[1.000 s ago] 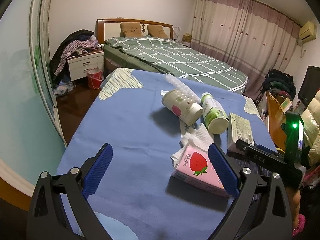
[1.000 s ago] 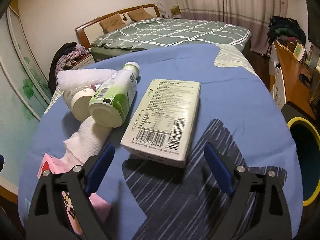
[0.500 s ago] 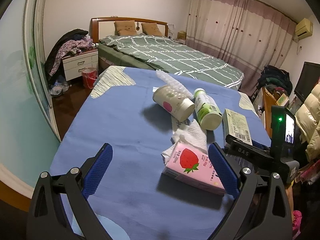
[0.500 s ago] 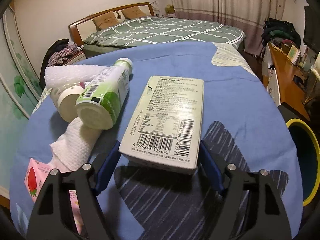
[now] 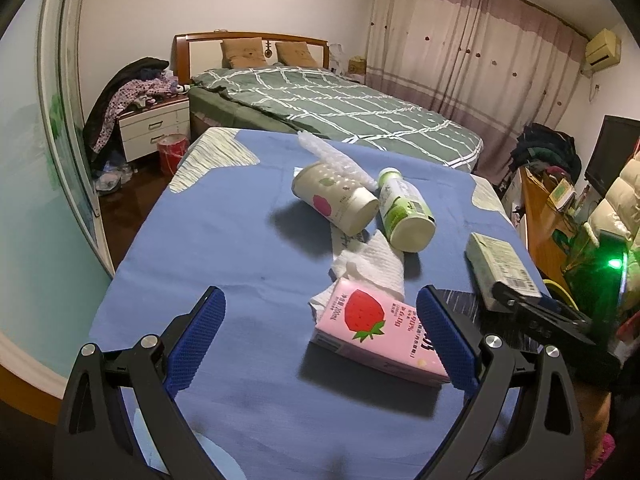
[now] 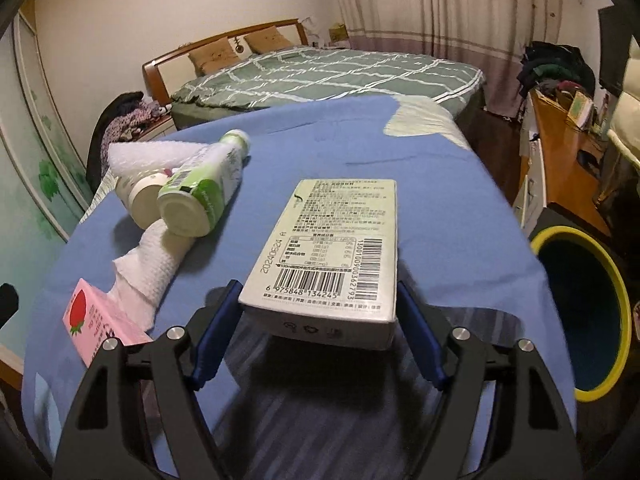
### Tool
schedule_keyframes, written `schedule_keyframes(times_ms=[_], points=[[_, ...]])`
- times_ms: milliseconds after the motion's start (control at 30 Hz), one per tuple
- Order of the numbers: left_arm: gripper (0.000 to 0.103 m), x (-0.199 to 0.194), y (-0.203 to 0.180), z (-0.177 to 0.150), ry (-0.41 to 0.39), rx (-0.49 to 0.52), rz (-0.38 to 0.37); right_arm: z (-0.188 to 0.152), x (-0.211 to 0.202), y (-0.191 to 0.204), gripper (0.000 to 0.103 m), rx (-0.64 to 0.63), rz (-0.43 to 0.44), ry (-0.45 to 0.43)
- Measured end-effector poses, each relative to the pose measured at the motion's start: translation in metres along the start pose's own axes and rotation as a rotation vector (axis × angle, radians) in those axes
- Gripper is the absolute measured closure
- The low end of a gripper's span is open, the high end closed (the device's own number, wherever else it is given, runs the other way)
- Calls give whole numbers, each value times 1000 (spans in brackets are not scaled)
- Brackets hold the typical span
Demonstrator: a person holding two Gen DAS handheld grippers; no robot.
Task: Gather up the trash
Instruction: 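Carry the white box into the yellow bin and open the right gripper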
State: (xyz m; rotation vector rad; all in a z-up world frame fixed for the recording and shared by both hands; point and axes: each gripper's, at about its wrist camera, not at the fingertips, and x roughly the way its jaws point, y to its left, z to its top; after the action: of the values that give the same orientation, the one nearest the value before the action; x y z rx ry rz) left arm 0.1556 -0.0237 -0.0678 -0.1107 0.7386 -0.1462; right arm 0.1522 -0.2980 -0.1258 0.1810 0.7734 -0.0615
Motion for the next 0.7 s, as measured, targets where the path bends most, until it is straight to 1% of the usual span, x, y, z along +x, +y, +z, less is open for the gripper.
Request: schedule_keyframes(times_ms=[100,267,400,700], points=[[8,1,-5,-1,2,8,-2,-2,-12,-9,31,7,-20,-29],[8,1,-14,-2,2,25,-3,-1,-24,-30,31,42,-25,-53],[8,0,-20,-1,3,33,-3,2,-40,-43,31,62,-11,-78],[8,-3,-32,-3,5,57,-11,9,-70,-55,32,76,30,-128]])
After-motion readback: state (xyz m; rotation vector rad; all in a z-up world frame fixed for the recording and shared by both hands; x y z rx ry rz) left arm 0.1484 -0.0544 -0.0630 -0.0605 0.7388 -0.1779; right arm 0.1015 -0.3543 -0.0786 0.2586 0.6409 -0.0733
